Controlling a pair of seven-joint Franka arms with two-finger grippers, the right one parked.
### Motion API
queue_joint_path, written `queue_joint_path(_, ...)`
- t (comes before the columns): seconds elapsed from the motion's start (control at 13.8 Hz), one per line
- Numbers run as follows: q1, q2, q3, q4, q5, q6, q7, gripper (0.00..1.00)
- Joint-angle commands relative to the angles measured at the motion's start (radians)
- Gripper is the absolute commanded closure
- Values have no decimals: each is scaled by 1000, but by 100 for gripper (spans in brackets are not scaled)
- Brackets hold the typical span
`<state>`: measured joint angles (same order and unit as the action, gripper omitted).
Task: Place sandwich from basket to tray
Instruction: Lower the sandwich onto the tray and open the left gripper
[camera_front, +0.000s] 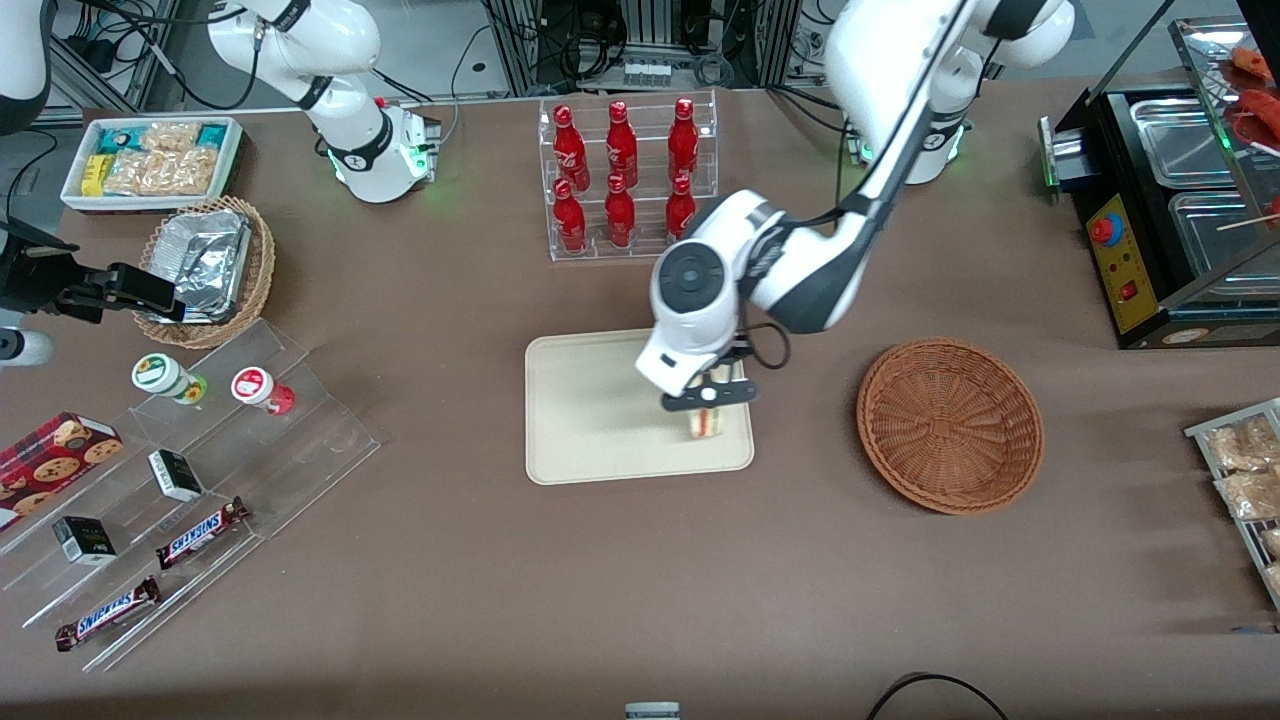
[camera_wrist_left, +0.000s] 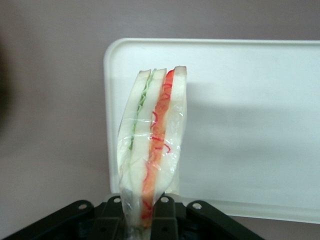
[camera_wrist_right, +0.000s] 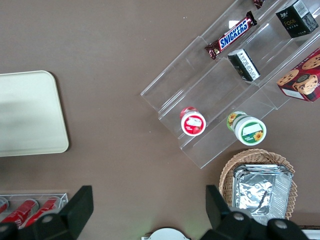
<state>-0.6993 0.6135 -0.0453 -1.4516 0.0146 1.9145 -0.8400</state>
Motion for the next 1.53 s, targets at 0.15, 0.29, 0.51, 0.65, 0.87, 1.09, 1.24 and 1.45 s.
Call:
queue_joint_path(0.15,-78,142,13,184,-4,-32,-53,100)
queue_joint_path(0.29,-91,201,15,232,-2,-31,-53,100)
queue_joint_path(0.51,-94,227,15,267,4,-40,-53,100)
queue_joint_path(0.65,-94,230,15,267,8,-34,-51,100)
queue_joint_path(0.87,-95,250,16,270,10,-29,-82,100)
queue_joint_path(1.09,-111,259,21,269,27,-19,-105,100)
queue_joint_path(1.24,-111,264,21,269,27,-6,-146,100)
queue_joint_path(1.45,-111,265,21,267,25,14,-198,100)
